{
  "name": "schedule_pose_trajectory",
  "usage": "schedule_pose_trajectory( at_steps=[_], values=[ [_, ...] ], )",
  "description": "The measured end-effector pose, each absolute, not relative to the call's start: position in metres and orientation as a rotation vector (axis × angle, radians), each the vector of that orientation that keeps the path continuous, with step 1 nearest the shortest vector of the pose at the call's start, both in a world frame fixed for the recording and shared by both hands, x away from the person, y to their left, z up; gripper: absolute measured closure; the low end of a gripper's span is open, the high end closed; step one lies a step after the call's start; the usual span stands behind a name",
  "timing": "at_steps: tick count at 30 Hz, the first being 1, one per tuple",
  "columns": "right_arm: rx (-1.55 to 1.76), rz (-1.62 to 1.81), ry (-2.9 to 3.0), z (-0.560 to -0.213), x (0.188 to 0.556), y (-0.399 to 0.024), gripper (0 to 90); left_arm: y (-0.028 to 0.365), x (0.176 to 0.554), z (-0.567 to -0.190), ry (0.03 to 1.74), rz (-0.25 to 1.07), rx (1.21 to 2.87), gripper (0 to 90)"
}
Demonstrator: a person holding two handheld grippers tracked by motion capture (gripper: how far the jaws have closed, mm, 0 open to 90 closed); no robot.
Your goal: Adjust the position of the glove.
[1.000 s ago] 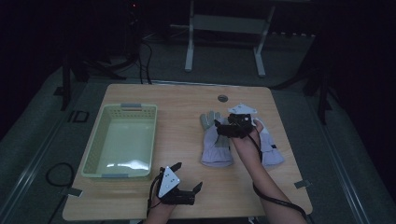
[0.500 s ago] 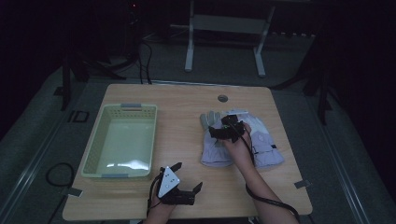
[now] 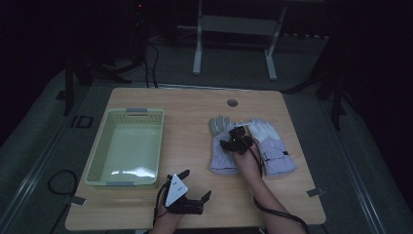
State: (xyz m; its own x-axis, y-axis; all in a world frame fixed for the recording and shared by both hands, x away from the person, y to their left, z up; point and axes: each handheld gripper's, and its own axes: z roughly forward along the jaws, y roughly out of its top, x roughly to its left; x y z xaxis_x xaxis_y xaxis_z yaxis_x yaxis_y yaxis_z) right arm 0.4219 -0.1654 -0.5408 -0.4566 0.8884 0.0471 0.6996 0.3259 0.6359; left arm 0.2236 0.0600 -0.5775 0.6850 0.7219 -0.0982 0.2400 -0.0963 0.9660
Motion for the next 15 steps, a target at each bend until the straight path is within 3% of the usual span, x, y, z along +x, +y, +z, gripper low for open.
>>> schedule_pose_trajectory(
  at_steps=[10,15],
  values=[
    [1.506,0.921,2.323,-0.540,0.425,-0.169,75.7,0.060,0.224,-0.578,0.794,0.486,1.660,0.1],
    [1.509,0.988,2.336,-0.529,0.422,-0.174,79.9,0.060,0.224,-0.578,0.795,0.481,1.657,0.0]
  ],
)
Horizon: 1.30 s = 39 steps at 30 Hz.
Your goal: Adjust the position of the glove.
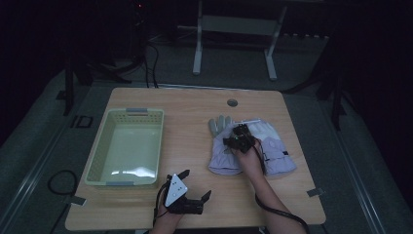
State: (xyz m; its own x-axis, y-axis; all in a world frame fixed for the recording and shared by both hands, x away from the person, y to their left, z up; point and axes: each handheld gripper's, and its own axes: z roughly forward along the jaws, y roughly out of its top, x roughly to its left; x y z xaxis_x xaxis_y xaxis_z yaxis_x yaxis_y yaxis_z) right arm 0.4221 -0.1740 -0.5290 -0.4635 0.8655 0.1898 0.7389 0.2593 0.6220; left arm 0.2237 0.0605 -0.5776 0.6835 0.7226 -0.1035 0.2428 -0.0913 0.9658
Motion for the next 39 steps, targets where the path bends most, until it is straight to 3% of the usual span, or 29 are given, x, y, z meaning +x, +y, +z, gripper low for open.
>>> schedule_pose_trajectory(
  at_steps=[19,32,39],
  values=[
    [1.368,1.083,2.301,-0.474,0.366,-0.202,81.1,0.061,0.224,-0.578,0.796,0.480,1.652,0.1],
    [1.405,0.917,2.317,-0.516,0.365,-0.221,80.5,0.061,0.224,-0.578,0.795,0.479,1.658,0.0],
    [1.433,0.924,2.335,-0.533,0.376,-0.225,71.8,0.061,0.224,-0.578,0.795,0.478,1.654,0.1]
  ],
)
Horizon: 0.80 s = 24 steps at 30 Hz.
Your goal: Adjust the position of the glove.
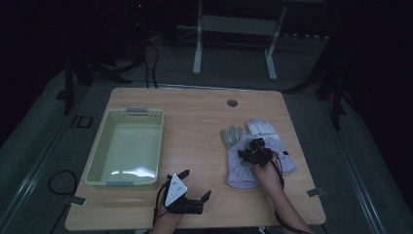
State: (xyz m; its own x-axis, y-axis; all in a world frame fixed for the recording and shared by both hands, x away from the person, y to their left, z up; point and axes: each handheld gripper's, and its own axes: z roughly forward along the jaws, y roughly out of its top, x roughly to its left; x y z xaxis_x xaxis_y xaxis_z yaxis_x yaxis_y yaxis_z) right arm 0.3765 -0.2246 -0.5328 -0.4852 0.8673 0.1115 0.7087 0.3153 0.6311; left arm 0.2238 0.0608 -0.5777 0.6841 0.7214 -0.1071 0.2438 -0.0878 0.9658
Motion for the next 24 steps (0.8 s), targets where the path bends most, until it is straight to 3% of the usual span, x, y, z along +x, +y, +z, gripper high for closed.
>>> schedule_pose_trajectory(
  at_steps=[8,13,16,24],
  values=[
    [1.430,0.943,2.306,-0.526,0.374,-0.224,64.4,0.061,0.224,-0.578,0.793,0.479,1.658,0.1],
    [1.334,0.983,2.276,-0.510,0.371,-0.235,51.2,0.061,0.223,-0.578,0.793,0.480,1.656,0.0],
    [1.368,1.003,2.250,-0.502,0.374,-0.250,55.0,0.060,0.224,-0.578,0.796,0.480,1.655,0.1],
    [1.357,0.982,2.182,-0.489,0.383,-0.290,51.9,0.060,0.224,-0.578,0.793,0.482,1.657,0.1]
  ],
)
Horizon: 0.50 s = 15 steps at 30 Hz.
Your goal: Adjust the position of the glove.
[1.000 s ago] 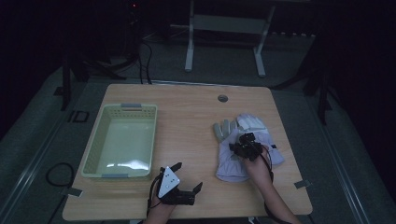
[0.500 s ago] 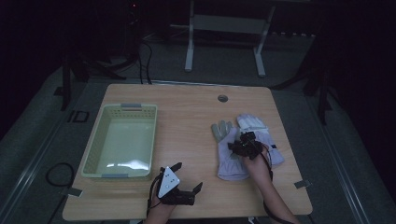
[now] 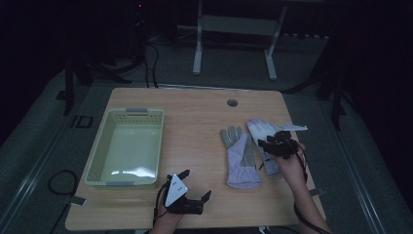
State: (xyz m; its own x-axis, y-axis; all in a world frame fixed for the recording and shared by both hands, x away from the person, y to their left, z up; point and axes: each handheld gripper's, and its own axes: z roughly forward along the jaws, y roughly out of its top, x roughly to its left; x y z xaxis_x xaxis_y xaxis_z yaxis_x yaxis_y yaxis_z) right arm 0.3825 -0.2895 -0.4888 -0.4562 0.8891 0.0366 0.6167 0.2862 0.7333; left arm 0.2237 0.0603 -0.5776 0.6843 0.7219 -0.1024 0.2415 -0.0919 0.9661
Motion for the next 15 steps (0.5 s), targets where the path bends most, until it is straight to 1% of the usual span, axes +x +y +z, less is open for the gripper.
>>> schedule_pose_trajectory(
  at_steps=[10,11,12,15],
  values=[
    [1.346,1.004,2.168,-0.482,0.399,-0.326,49.0,0.059,0.223,-0.578,0.792,0.491,1.662,0.0],
    [1.347,1.017,2.169,-0.483,0.401,-0.330,49.0,0.059,0.224,-0.578,0.792,0.488,1.661,0.0],
    [1.358,1.030,2.187,-0.488,0.407,-0.336,47.1,0.059,0.224,-0.577,0.793,0.487,1.662,0.1],
    [1.354,1.004,2.192,-0.493,0.412,-0.341,47.1,0.060,0.224,-0.577,0.792,0.486,1.662,0.1]
  ],
)
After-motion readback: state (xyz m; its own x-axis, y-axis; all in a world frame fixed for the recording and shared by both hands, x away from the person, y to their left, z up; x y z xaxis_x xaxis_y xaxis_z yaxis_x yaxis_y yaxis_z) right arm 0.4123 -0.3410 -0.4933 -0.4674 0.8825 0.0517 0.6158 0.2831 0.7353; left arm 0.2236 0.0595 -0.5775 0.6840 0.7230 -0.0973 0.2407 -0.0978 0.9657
